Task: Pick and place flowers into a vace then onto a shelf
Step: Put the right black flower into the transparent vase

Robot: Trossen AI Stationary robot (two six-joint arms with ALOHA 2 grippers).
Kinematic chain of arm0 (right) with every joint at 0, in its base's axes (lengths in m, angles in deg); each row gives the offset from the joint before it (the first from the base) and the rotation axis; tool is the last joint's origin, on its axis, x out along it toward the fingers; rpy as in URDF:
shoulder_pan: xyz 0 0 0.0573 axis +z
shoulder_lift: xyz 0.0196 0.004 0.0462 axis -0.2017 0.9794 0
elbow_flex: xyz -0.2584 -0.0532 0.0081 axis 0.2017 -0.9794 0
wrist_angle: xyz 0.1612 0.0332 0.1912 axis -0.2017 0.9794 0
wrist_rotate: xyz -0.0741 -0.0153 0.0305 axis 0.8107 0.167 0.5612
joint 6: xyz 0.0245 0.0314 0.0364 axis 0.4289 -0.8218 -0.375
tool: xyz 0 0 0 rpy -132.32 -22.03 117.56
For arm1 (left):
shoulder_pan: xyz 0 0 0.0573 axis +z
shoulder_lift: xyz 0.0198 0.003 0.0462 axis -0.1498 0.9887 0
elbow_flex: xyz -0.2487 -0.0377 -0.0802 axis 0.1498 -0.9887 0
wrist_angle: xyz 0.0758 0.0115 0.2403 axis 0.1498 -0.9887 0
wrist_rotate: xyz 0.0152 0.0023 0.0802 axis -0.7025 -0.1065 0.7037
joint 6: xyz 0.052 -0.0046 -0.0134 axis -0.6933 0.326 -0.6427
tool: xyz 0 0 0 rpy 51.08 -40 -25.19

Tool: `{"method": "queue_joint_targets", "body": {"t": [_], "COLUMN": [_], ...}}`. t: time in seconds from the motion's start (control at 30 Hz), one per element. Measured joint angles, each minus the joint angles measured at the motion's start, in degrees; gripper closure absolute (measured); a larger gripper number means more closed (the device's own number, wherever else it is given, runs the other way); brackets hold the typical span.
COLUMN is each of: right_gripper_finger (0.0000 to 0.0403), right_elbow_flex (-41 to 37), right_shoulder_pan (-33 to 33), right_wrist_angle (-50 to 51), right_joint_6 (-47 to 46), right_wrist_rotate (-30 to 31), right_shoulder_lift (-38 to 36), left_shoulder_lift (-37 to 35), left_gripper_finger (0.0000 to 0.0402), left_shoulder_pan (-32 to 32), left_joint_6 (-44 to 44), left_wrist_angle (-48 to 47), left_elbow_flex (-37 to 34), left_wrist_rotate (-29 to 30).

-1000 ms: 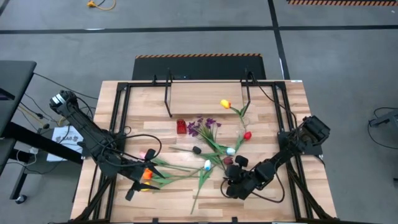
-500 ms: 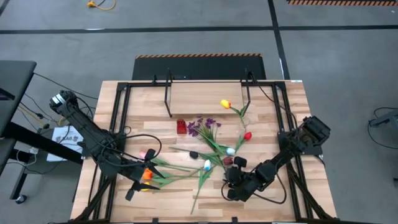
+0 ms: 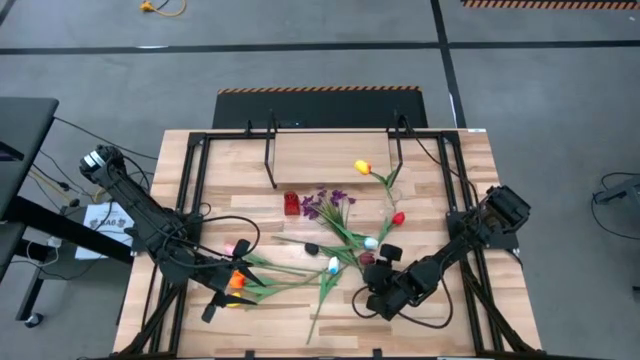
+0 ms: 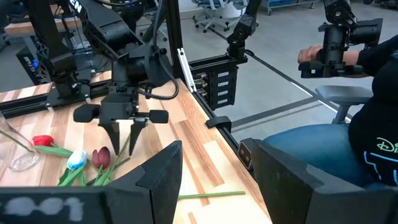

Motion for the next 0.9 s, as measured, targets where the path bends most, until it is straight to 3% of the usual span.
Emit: {"method": "queue_joint_targets", "body": {"t": [0.67, 0.9], "right_gripper_finger": [0.029, 0.0318], "right_elbow_flex": [0.0, -0.9], "right_shoulder_pan": [-3.6, -4.1], "right_wrist_angle": [3.7, 2.2], "right_joint_6": [-0.3, -1.6], "right_wrist_rotate": [-4.3, -4.9], "right_shoulder_lift": [-0.1, -0.2], "left_shoulder_lift": [0.0, 0.0], "left_gripper_finger": [0.0219, 0.0219], "left_shoulder_pan": [0.0, 0.0], "left_joint_6": [0.0, 0.0], "left_wrist_angle": [0.0, 0.0], "left_elbow_flex": [0.0, 0.0], "left_wrist_rotate": [0.0, 0.0]}}
